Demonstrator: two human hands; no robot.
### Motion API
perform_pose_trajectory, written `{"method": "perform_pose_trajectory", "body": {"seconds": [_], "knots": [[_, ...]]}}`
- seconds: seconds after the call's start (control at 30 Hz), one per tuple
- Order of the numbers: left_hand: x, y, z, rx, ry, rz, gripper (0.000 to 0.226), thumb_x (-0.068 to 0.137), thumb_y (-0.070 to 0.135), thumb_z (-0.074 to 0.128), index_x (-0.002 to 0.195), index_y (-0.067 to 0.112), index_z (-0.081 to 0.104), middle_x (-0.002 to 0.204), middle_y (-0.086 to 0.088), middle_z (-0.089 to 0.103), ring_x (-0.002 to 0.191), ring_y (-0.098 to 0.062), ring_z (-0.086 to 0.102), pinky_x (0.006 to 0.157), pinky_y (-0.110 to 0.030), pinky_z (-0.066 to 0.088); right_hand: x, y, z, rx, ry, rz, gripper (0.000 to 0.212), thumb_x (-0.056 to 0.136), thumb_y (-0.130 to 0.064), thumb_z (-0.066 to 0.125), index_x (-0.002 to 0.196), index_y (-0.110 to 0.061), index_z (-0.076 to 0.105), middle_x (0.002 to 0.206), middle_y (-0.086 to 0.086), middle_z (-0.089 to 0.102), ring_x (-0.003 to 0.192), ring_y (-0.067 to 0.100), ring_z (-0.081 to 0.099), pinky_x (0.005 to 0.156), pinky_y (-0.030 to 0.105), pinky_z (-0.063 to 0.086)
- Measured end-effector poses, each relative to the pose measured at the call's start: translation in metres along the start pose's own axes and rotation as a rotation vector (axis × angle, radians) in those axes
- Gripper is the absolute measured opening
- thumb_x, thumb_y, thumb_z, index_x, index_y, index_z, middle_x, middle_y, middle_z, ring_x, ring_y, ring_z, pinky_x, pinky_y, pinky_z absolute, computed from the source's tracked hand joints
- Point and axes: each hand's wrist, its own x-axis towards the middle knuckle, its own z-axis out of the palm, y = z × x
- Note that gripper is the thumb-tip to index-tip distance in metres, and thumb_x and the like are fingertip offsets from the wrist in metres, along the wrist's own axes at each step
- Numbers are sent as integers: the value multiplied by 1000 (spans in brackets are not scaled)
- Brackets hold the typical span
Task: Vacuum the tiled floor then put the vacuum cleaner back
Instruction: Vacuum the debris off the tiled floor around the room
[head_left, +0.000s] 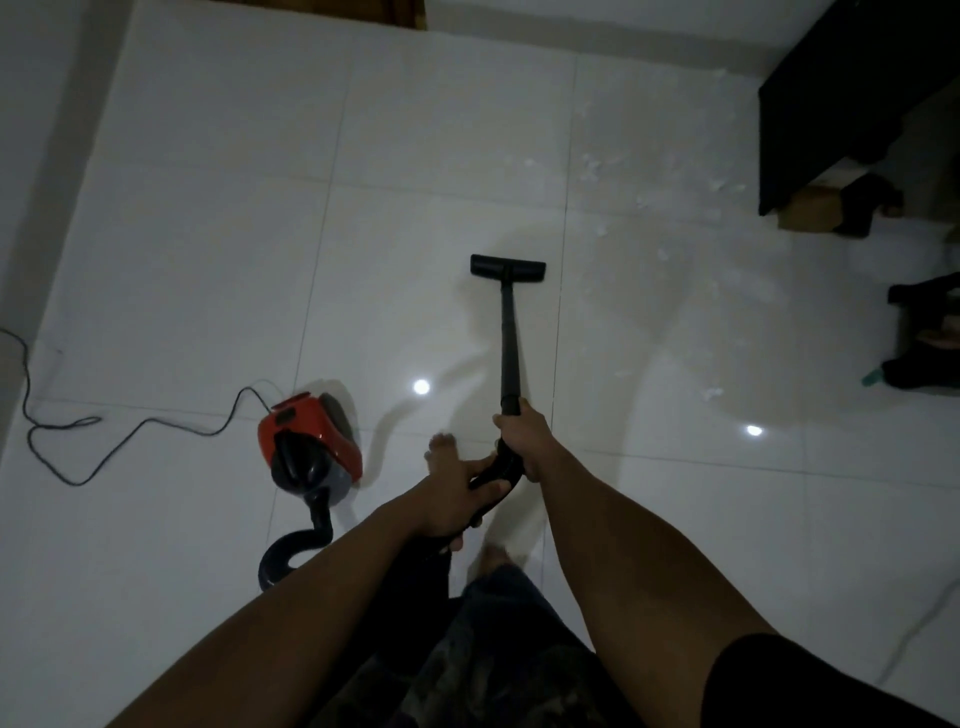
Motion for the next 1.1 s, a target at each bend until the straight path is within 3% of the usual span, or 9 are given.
{"method": "perform_pose_trajectory", "body": {"seconds": [0.07,0.2,0.4,0.5,0.6,0.77,0.87,0.97,1.1], "knots": [[15,14,-26,10,10,10,54,105,39,49,153,18,38,81,-2,62,44,-9,58,46,-26,51,14,-30,1,8,-5,-4,51,105,-12,55,153,-15,42,98,13,60,69,19,57,66,34,54],[48,41,-89,35,-8,-4,51,103,44,49,149,26,41,56,3,64,43,-17,61,42,-23,47,46,-93,8,43,6,-19,50,106,-12,54,154,-12,41,109,16,61,71,20,57,65,33,54],[84,84,-156,40,-23,3,44,103,45,50,142,24,51,59,8,67,44,-7,62,43,-13,43,86,-164,12,104,47,-5,45,106,-14,55,150,-11,45,112,16,63,89,29,61,98,52,56],[109,108,-182,48,-25,10,43,105,39,50,140,15,55,70,9,63,45,8,59,42,-5,38,107,-199,3,60,63,-16,49,106,-18,55,153,-12,43,128,21,64,107,37,67,102,55,56],[139,135,-204,10,-18,-8,44,105,38,50,136,8,56,70,3,62,42,4,58,43,-8,41,132,-239,-10,-22,82,-41,52,107,-21,53,157,-13,39,130,22,63,117,42,65,102,56,55],[180,179,-243,-51,-24,-31,50,102,46,53,135,9,56,71,-5,63,48,-19,59,48,-30,53,163,-308,-31,-84,41,-43,55,103,-15,57,156,-13,42,132,21,62,118,38,64,104,53,55],[200,200,-273,-31,-2,-13,49,102,47,52,139,15,54,72,-5,65,44,-12,59,44,-24,51,182,-347,-33,-78,25,-53,49,104,-16,55,152,-12,45,129,20,64,104,30,64,103,51,55],[218,218,-305,-31,46,1,50,103,46,51,148,27,46,67,10,68,43,-1,59,44,-15,46,204,-386,-29,-58,20,-44,49,104,-18,55,152,-13,44,133,22,63,99,29,60,104,54,54],[242,239,-345,-46,57,19,49,102,47,51,149,42,37,68,0,71,44,-17,61,44,-25,48,227,-434,-25,15,50,-22,49,104,-17,56,152,-14,45,133,22,63,97,29,59,104,57,54]]}}
